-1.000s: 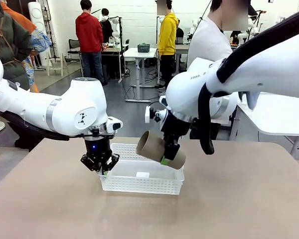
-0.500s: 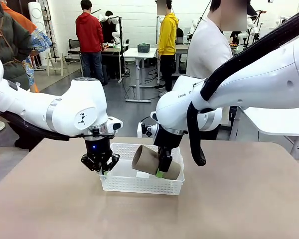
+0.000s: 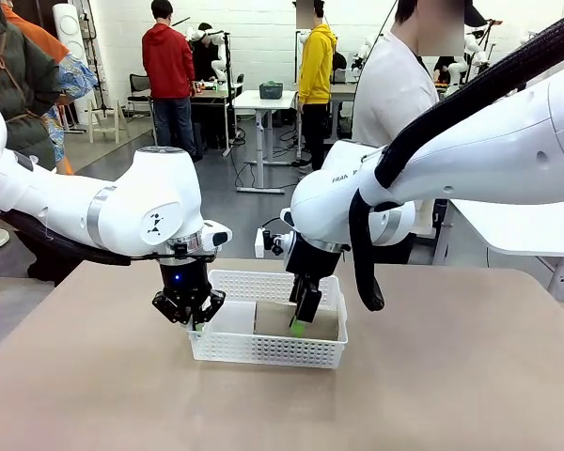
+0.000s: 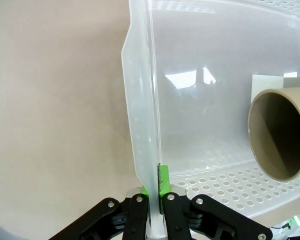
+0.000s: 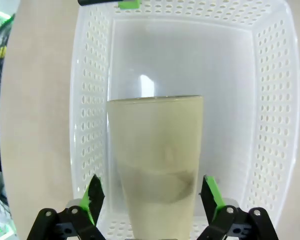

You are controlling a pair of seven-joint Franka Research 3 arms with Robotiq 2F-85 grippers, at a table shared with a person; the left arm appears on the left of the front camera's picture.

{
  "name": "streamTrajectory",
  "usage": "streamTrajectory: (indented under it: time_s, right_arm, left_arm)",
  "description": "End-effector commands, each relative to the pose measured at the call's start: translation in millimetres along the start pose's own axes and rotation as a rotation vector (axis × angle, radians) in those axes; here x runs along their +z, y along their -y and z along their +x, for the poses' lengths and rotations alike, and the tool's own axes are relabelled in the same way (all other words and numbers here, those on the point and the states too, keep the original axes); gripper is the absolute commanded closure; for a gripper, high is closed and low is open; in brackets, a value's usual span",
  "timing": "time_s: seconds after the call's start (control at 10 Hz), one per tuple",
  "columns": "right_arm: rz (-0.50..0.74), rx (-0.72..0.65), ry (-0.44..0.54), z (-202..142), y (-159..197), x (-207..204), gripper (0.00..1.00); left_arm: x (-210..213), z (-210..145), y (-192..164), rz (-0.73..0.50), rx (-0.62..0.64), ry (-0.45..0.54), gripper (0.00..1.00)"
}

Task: Clean and organize the cups into the basket.
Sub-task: Pick up the Organizing basket and move it to the center of the table, then pick up the Reusable plastic cup from the right side of the table and place it inside the Organizing basket.

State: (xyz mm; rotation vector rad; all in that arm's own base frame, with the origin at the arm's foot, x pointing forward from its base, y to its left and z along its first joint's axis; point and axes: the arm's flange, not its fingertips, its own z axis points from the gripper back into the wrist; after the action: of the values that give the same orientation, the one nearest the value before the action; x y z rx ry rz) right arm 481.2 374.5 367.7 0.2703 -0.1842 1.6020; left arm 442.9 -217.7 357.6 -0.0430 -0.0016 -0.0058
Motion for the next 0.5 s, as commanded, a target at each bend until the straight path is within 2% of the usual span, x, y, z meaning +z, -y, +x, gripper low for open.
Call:
streamTrajectory:
  time_s: [0.0,0.2,0.4]
  right_arm:
    - [-0.028,-0.014,0.112,-6.7,-6.6,35.3,0.00]
    - [-0.074,0.013,0.399,-41.4,-24.3,124.4,0.00]
    - [-0.149,-0.025,0.642,-112.0,-37.3,211.3,0.00]
  left_arm:
    - [1.8,1.0,0.2,-0.004,0.003,0.008,1.00]
    - [1.8,1.0,0.2,-0.004,0.003,0.008,1.00]
    - [1.8,1.0,0.2,-0.004,0.003,0.008,1.00]
